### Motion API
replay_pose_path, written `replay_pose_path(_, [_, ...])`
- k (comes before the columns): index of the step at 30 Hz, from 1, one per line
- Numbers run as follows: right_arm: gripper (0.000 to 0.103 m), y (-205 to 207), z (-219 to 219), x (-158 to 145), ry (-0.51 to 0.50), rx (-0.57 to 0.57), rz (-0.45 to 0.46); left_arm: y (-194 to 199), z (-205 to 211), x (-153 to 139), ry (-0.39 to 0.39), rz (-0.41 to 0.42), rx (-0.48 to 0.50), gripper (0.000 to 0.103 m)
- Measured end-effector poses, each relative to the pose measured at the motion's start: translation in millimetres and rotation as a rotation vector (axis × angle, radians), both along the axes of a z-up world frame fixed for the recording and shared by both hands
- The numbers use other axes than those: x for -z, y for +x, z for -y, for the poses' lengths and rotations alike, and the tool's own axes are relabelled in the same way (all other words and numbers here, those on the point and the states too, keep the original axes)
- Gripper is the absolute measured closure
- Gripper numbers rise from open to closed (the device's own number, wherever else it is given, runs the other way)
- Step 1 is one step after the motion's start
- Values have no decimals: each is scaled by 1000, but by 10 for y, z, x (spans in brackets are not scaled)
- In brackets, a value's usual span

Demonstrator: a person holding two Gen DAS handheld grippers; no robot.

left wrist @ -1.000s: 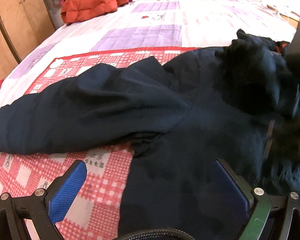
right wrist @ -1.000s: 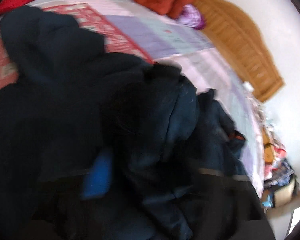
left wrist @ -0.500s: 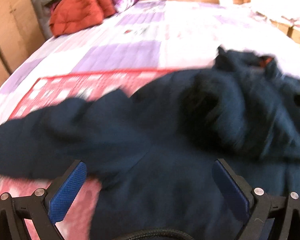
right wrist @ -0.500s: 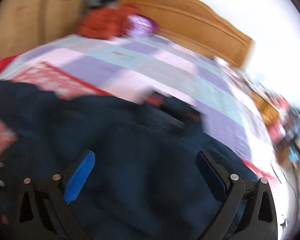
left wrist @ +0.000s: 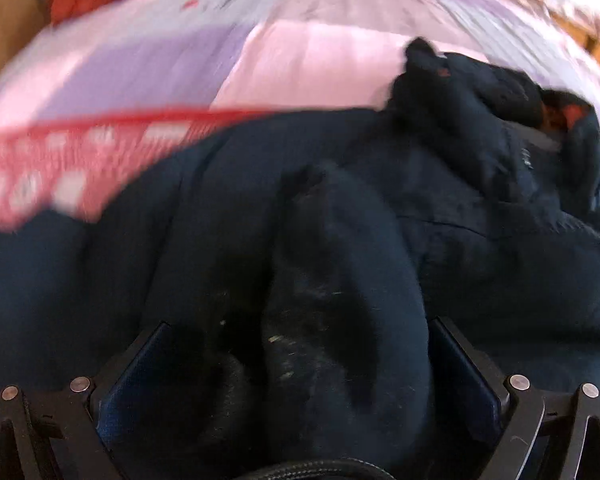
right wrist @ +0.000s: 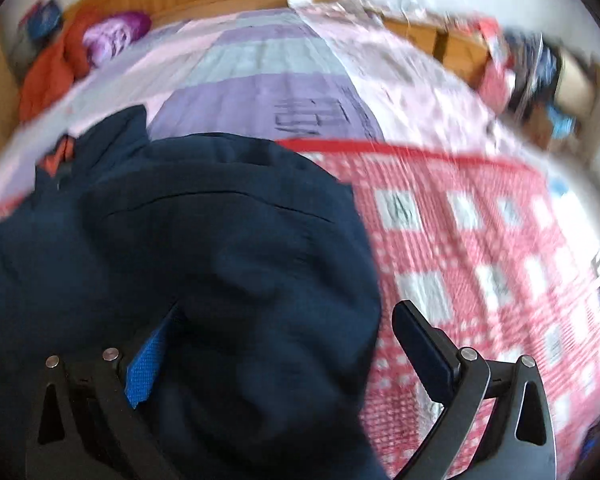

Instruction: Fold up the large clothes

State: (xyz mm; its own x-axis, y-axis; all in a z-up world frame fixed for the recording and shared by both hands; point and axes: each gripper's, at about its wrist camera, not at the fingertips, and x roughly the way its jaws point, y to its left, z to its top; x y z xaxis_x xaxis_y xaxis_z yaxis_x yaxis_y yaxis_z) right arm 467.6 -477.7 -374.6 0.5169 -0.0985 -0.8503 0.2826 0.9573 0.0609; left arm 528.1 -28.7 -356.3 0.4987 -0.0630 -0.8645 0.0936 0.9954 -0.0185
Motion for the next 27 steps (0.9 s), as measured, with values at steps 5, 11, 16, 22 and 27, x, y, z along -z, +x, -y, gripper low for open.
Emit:
replay_pose_path(5, [0,-67,-270,-235,-189,-66,33,-260,31,-58,50,53,-16,0])
replay_pose_path(11, [0,102,-1116,-516,-290,-295,150,-334,410,-497,65,234,51,0])
replay_pose_path(16, [0,487,-1374,-262,-266,-386,64,9,767,-254,162,166,124,0])
replay_pose_path(22, [25,418,-609,-160,-170,-333,57,219,150,-11,72,85,12,0])
replay_pose_path(27, [29,156,-354,-215,-172,-331,106,52,185,-37,102,114,25,0])
